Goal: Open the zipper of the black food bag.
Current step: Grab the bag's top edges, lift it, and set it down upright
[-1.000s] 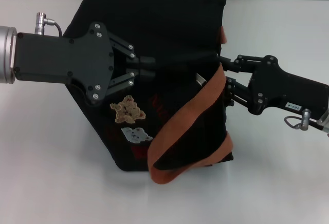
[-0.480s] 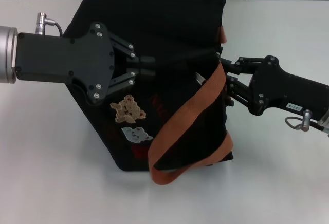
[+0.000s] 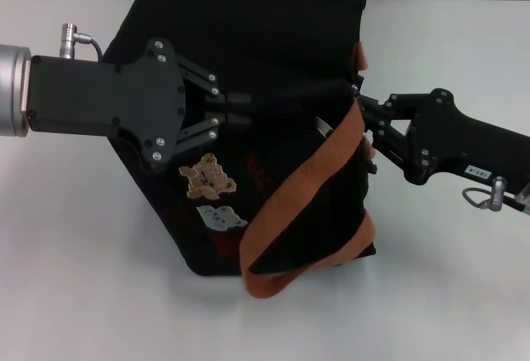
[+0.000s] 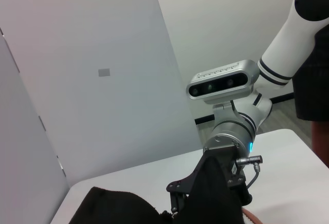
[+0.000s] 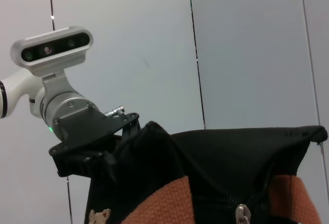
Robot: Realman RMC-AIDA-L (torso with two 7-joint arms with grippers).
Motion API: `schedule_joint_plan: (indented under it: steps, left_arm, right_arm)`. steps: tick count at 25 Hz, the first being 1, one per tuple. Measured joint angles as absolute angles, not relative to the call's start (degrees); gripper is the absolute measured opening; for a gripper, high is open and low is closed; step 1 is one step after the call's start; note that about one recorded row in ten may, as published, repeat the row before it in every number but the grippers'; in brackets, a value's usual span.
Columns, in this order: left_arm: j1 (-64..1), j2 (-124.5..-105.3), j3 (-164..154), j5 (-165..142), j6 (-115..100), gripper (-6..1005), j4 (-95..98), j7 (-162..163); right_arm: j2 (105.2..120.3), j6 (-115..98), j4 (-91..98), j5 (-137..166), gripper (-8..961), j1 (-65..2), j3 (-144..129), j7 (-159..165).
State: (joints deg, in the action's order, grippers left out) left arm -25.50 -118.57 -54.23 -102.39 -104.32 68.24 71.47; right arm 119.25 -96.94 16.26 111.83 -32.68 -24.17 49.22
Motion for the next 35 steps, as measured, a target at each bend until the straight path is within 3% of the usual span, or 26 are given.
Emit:
schedule_joint_plan:
  steps: [21,35]
  left_arm:
    - [-25.58,-118.57,-54.00,-102.40,-104.23,94,68.03,71.36]
    - [-25.16,-118.57,-53.44,-101.37,-104.16,99,68.03,71.36]
  right_arm:
    - [119.04,-99.46,17.15,112.01,-1,-31.82,-24.65,50.11]
    - [119.00,-98.84,18.50,112.19,4,-31.70,-24.61,52.02]
